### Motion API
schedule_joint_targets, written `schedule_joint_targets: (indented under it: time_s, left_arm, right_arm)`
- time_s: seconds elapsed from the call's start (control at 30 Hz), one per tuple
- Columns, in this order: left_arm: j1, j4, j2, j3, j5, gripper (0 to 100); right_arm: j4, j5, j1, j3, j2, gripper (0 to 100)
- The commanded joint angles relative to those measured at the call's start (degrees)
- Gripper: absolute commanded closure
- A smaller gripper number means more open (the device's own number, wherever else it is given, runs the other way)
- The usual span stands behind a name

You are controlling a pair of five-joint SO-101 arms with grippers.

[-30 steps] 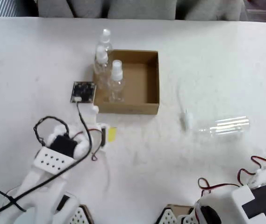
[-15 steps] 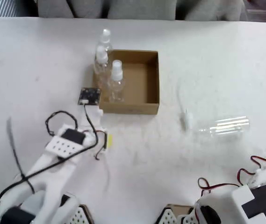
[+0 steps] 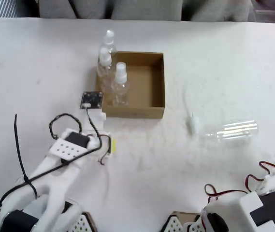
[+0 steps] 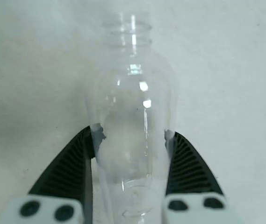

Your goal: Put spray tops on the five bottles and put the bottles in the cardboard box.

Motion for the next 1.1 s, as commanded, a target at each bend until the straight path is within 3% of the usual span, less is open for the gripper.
schedule_joint_targets:
  time_s: [0.0, 0.4, 0.73, 0.9, 1.07]
  left_arm:
    - [1.19, -1.49, 0.22, -2.90, 0.62, 83]
    - [1.19, -1.67, 0.66, -3.25, 0.70, 83]
    - [0.75, -2.11, 16.57, -10.90, 3.08, 83]
    - [0.84, -2.20, 18.42, -11.43, 3.08, 84]
    - [0.75, -2.55, 18.59, -11.43, 3.08, 99]
  right_arm:
    - [-0.66, -0.09, -0.13, -0.26, -0.48, 98.3]
    - [-0.48, -0.09, -0.13, -0.26, -0.48, 98.3]
    - [-0.48, -0.09, -0.13, -0.18, -0.48, 98.3]
    - [-0.48, -0.09, -0.57, -0.18, -0.48, 98.3]
    - [-0.57, -0.18, -1.71, 1.14, -0.75, 98.3]
